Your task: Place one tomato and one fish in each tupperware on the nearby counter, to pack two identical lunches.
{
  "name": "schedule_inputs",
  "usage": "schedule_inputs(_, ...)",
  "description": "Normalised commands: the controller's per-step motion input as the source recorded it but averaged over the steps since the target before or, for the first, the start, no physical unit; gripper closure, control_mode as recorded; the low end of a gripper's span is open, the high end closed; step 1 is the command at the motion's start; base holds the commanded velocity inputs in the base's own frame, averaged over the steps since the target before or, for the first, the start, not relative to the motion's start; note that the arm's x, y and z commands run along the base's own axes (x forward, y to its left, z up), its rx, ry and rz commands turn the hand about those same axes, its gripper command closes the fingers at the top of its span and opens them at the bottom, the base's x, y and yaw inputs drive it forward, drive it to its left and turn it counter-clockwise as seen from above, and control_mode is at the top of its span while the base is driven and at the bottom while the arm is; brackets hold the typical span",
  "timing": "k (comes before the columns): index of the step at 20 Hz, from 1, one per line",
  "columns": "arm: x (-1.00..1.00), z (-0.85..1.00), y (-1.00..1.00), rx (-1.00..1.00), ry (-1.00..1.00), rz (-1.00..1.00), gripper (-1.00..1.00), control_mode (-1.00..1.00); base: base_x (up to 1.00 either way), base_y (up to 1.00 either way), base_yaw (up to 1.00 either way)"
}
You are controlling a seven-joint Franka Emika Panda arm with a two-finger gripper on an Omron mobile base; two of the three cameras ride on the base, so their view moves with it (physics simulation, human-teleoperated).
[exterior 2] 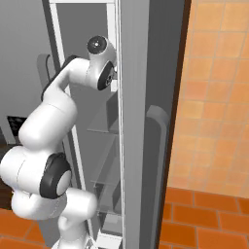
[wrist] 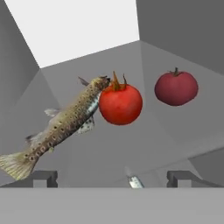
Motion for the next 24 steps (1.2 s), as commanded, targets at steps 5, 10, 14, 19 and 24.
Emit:
schedule_inputs(5, 0.59, 0.0, -0.18, 0.0, 0.06, 0.0, -1.0, -1.0, 0.0, 0.0, 0.0)
schedule_inputs(10, 0.57, 0.0, -0.09, 0.0, 0.01, 0.0, -1.0, -1.0, 0.0, 0.0, 0.0)
schedule_inputs(14, 0.54, -0.16, -0.01, -0.01, 0.0, 0.0, -1.0, -1.0, 0.0, 0.0, 0.0)
schedule_inputs(19, 0.31, -0.17, -0.14, 0.0, 0.0, 0.03, -1.0, -1.0, 0.0, 0.0, 0.0)
schedule_inputs(24, 0.04, -0.53, 0.02, 0.0, 0.09, 0.09, 1.0, -1.0, 0.0, 0.0, 0.0)
